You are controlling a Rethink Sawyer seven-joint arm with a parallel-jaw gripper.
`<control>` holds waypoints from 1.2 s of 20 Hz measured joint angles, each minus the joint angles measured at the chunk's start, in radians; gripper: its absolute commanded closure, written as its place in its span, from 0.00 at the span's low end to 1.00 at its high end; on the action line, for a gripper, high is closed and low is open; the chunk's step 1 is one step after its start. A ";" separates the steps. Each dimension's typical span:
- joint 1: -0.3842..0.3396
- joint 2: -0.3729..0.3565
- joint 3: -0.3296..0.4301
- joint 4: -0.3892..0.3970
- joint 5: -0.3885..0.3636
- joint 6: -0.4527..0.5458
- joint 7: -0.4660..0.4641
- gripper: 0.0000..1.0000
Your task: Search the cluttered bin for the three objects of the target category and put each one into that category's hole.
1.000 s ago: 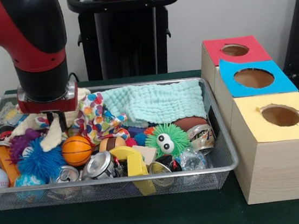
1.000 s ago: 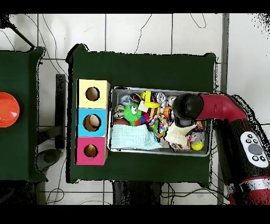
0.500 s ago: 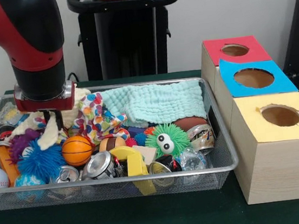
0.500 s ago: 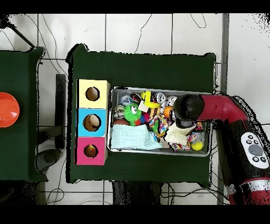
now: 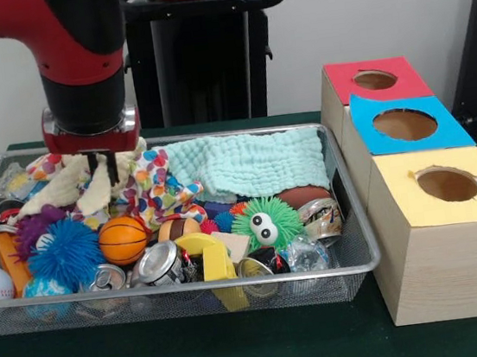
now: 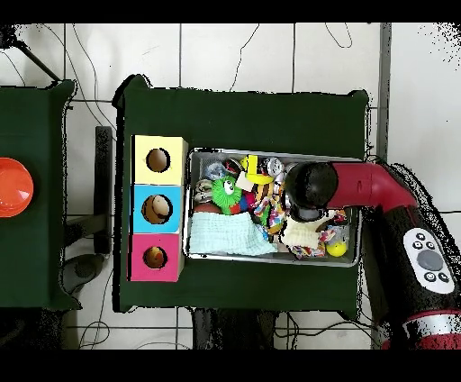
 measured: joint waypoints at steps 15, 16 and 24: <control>0.056 -0.027 -0.027 0.035 0.066 -0.018 0.000 1.00; 0.059 -0.026 -0.030 0.035 0.069 -0.019 0.000 1.00; 0.095 -0.029 -0.060 0.038 0.101 -0.019 0.000 1.00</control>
